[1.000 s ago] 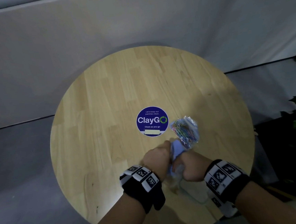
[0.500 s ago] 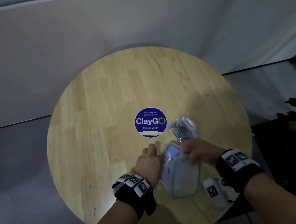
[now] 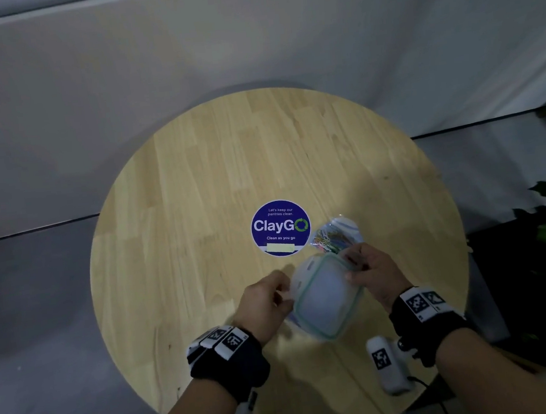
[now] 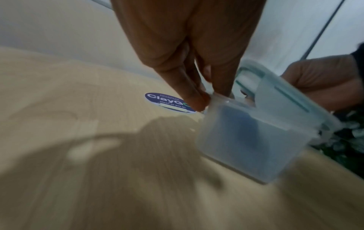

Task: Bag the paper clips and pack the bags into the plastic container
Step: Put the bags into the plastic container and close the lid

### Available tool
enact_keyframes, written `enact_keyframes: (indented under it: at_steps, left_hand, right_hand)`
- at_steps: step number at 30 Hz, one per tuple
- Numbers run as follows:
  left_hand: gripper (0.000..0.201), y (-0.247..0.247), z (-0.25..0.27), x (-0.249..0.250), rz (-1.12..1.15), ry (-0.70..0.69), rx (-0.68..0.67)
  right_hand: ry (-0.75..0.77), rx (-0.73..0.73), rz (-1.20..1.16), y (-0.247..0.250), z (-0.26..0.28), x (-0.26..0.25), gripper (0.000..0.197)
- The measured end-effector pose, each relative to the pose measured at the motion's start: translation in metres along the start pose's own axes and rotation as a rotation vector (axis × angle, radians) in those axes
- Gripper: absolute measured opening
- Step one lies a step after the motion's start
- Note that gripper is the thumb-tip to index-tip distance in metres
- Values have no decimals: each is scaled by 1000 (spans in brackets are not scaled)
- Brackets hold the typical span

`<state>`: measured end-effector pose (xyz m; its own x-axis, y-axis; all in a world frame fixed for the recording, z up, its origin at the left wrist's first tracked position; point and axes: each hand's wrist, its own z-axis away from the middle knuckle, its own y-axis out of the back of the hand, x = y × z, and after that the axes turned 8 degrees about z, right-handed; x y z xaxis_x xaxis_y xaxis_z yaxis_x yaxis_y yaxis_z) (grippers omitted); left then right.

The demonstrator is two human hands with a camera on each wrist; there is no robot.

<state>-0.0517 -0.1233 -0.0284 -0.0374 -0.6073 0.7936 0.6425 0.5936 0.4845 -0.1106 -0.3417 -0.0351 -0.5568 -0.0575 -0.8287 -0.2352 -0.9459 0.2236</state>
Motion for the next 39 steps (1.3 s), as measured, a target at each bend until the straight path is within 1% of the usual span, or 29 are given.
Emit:
enact_keyframes:
  at_steps: [2, 4, 6, 7, 8, 9, 10, 11, 12, 13, 14, 15, 17, 19, 21, 23, 26, 28, 30, 32, 34, 36, 39]
  left_hand:
    - [22, -2, 2, -5, 153, 66, 82]
    - [28, -3, 4, -12, 299, 125, 125]
    - [34, -3, 6, -15, 519, 237, 136]
    - [33, -3, 7, -13, 623, 306, 133]
    - [28, -4, 9, -12, 692, 363, 129]
    - [19, -3, 10, -8, 674, 407, 124]
    - [10, 0, 11, -4, 559, 435, 94]
    - [24, 2, 13, -2, 416, 463, 37]
    - [43, 3, 14, -1, 317, 509, -20]
    - [54, 4, 15, 2, 317, 559, -70]
    - [55, 3, 15, 3, 368, 589, -101]
    - [52, 2, 15, 2, 421, 608, -110]
    - [46, 0, 16, -4, 519, 623, -55]
    - [38, -1, 17, -8, 590, 601, 34]
    - [27, 0, 19, -9, 634, 580, 120]
    - [20, 3, 19, -9, 705, 587, 208]
    - [23, 9, 17, -10, 875, 620, 322]
    - [28, 12, 15, -13, 925, 632, 342]
    - [34, 12, 16, -15, 928, 617, 352]
    - [34, 11, 17, -15, 935, 594, 397]
    - [31, 10, 19, -15, 994, 567, 449]
    - [27, 11, 20, -14, 1057, 559, 473]
    - [20, 15, 22, -14, 1073, 605, 427]
  right_hand:
    - [12, -16, 52, -1, -1, 2, 31]
    - [14, -24, 101, -3, -1, 2, 26]
    - [17, -10, 157, -7, -3, 4, 25]
    - [21, -2, 195, -8, -4, 4, 26]
    - [24, 7, 224, -10, -5, 3, 26]
    - [30, 13, 232, -11, -5, 3, 27]
    - [31, 19, 233, -13, -6, 2, 27]
    - [33, 23, 236, -14, -6, 1, 27]
    - [35, 26, 246, -16, -5, 0, 27]
    - [39, 26, 261, -17, -5, 0, 28]
    - [40, 23, 278, -19, -4, -1, 28]
    - [34, 18, 288, -20, -4, -1, 29]
    - [5, 3, 271, -20, -4, -2, 32]
    - [-5, -15, 222, -20, -4, -4, 38]
    - [-4, -26, 211, -22, -8, -6, 41]
    - [-7, -29, 216, -29, -13, -9, 35]
    - [-4, -17, 290, -41, -24, -13, 21]
    - [-34, -5, 328, -47, -29, -14, 16]
    - [-92, -26, 300, -49, -31, -20, 11]
    - [-181, -59, 154, -47, -35, -26, 14]
    - [-256, -46, -11, -44, -35, -32, 19]
    - [-256, -1, -76, -44, -37, -32, 20]
    - [-204, 77, -73, -49, -37, -28, 16]
